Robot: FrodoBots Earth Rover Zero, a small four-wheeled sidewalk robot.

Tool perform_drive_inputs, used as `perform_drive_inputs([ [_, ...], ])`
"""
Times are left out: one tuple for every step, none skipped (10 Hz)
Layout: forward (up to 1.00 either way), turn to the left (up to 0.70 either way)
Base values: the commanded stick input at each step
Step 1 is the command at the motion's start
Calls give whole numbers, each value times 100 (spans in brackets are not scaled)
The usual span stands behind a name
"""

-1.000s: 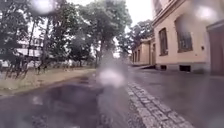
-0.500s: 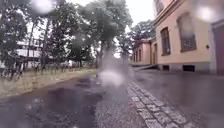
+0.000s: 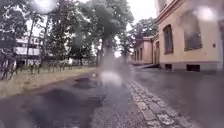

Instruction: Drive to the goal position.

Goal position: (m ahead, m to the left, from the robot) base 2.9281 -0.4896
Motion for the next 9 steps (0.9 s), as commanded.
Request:
perform_drive_inputs([
  [70,0],
  [70,0],
  [70,0],
  [70,0],
  [70,0],
  [70,0],
  [70,0],
  [70,0],
  [70,0],
])
